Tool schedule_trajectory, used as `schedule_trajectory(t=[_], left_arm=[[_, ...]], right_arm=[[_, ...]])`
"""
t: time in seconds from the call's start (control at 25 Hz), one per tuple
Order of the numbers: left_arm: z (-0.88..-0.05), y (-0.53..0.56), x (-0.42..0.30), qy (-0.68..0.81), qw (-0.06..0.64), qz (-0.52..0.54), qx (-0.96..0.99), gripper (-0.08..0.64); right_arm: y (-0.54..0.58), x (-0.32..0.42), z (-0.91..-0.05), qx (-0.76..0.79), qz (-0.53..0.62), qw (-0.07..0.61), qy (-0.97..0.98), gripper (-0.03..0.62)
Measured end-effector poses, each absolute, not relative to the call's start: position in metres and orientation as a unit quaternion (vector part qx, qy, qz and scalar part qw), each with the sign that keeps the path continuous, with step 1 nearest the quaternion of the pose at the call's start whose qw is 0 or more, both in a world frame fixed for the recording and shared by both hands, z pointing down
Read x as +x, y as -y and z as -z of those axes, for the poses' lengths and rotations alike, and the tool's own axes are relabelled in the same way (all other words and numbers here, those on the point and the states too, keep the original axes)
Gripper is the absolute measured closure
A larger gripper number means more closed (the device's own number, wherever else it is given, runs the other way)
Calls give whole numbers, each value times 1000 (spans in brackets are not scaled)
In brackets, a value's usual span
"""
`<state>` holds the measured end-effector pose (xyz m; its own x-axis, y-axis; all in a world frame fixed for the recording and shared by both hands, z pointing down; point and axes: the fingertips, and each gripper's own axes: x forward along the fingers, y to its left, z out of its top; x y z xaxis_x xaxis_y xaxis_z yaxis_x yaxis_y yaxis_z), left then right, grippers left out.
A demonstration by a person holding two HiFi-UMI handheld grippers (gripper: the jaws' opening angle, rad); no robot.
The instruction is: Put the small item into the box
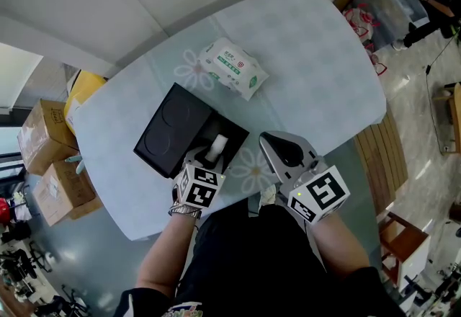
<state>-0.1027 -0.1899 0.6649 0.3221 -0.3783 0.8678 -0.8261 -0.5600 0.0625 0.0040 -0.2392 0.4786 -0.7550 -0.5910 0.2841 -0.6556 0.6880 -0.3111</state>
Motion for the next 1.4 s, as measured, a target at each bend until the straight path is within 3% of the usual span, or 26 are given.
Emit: schedule_trajectory(t=[0.68, 0.84, 1.04, 1.4], left_arm=[[-580, 173, -96, 484, 230, -331, 777, 414], [-546, 163, -87, 509, 217, -274, 787, 445], [-499, 143, -75, 538, 180, -209, 797, 543], [-410, 78, -37, 527, 102, -85, 839, 552]], right_arm=[[198, 24, -429, 314, -145, 62, 936, 583], [182, 32, -416, 304, -129, 55, 942, 583], [158, 43, -400, 287, -109, 49, 950, 583], [107, 59, -369, 254, -72, 33, 964, 583]])
